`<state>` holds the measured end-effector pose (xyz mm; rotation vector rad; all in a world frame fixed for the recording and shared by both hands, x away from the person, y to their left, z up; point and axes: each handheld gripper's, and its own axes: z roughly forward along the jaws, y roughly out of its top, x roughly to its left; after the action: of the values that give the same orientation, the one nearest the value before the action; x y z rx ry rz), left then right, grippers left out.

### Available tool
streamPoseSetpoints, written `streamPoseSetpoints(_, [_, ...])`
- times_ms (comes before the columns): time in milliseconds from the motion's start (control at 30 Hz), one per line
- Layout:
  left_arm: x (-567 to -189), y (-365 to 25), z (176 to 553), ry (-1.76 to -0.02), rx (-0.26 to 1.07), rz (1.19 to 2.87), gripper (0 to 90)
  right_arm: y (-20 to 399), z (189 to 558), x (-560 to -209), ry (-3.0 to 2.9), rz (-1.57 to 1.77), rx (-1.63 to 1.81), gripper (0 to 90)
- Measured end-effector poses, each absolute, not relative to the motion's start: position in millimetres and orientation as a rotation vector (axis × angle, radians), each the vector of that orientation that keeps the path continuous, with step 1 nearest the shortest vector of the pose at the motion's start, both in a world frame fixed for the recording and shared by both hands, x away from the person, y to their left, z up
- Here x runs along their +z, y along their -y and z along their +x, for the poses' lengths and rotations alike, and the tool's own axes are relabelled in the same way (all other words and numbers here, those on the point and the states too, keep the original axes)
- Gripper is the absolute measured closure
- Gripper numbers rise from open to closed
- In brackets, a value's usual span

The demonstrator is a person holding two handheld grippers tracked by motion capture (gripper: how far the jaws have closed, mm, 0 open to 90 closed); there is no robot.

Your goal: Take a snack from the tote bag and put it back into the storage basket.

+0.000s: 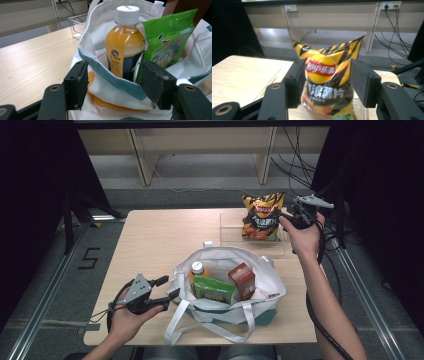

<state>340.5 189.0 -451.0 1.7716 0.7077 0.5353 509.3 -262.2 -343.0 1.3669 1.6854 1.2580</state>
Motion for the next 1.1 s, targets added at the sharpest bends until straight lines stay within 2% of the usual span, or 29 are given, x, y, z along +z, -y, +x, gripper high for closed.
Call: streamPoseSetpoints(1100, [-451.4, -188.4, 340.4, -0.714, 0.53, 1.764, 38.4, 231.4, 413.1, -353.8, -1.858, 1.195, 1.38, 48.6])
